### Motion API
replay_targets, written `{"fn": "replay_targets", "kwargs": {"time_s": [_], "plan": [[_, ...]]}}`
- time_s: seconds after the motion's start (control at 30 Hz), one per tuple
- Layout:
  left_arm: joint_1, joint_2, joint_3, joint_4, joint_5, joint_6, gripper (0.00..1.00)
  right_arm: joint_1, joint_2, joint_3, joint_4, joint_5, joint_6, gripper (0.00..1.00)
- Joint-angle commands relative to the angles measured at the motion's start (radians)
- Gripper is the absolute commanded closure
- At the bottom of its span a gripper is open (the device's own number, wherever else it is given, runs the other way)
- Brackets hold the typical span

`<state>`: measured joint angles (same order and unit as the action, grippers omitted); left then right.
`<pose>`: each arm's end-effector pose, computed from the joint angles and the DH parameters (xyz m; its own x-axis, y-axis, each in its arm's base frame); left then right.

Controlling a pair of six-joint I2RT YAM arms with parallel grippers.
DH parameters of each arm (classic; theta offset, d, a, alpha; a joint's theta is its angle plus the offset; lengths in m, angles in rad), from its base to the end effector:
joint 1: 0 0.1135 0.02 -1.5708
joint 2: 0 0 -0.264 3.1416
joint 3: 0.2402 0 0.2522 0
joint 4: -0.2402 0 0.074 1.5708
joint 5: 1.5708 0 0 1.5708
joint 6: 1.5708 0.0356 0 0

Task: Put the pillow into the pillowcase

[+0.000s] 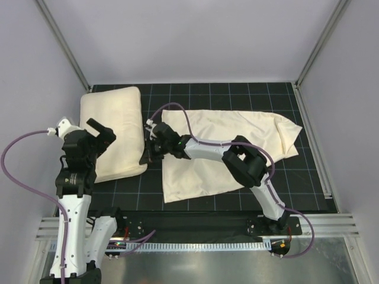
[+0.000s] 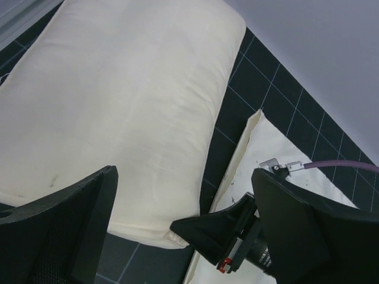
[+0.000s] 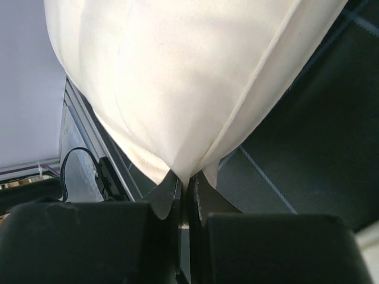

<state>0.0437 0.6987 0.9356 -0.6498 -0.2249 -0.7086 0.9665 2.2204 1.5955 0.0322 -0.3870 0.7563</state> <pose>0.1410 0.0141 0.3555 -0.1439 -0.6413 -0.7537 -0.4482 0.7213 -0.5281 0.2743 0.4209 0.1693 -0.8759 -0.1500 -0.4586 -0.4659 0.5108 0.7225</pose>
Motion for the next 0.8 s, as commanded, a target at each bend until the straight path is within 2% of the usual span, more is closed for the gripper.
{"fn": "replay_targets", "kwargs": {"time_s": [0.0, 0.13, 0.27, 0.33, 0.37, 0.4, 0.5, 0.53, 0.57, 0.63, 0.77], "plan": [[0.004, 0.03, 0.032, 0.001, 0.099, 0.057, 0.0, -0.057, -0.159, 0.027, -0.075, 0.049, -0.086, 0.96], [-0.001, 0.061, 0.011, 0.021, 0.165, 0.061, 0.0, -0.143, -0.194, 0.099, -0.188, 0.042, -0.146, 0.96], [-0.018, 0.108, -0.009, 0.026, 0.185, 0.066, 0.0, -0.251, -0.188, 0.184, -0.256, 0.031, -0.169, 0.9], [-0.034, 0.136, -0.011, 0.026, 0.193, 0.064, 0.0, -0.322, -0.179, 0.225, -0.262, 0.022, -0.163, 0.81], [-0.034, 0.163, -0.012, 0.027, 0.194, 0.063, 0.0, -0.343, -0.176, 0.237, -0.265, 0.007, -0.16, 0.74], [-0.072, 0.183, -0.008, 0.029, 0.194, 0.063, 0.0, -0.359, -0.182, 0.244, -0.27, 0.007, -0.16, 0.52], [-0.145, 0.269, 0.005, 0.032, 0.151, 0.061, 0.0, -0.41, -0.241, 0.186, -0.29, 0.045, -0.179, 0.17], [-0.2, 0.292, 0.021, 0.032, 0.119, 0.06, 0.0, -0.416, -0.263, 0.158, -0.284, 0.054, -0.202, 0.13], [-0.232, 0.342, 0.029, 0.027, 0.023, 0.054, 0.0, -0.422, -0.286, 0.13, -0.282, 0.06, -0.213, 0.11], [-0.298, 0.392, 0.051, 0.033, -0.045, 0.032, 0.0, -0.425, -0.344, 0.051, -0.282, 0.063, -0.233, 0.1], [-0.288, 0.54, 0.097, 0.069, -0.152, 0.037, 0.0, -0.425, -0.442, -0.093, -0.262, 0.043, -0.265, 0.1]]}}
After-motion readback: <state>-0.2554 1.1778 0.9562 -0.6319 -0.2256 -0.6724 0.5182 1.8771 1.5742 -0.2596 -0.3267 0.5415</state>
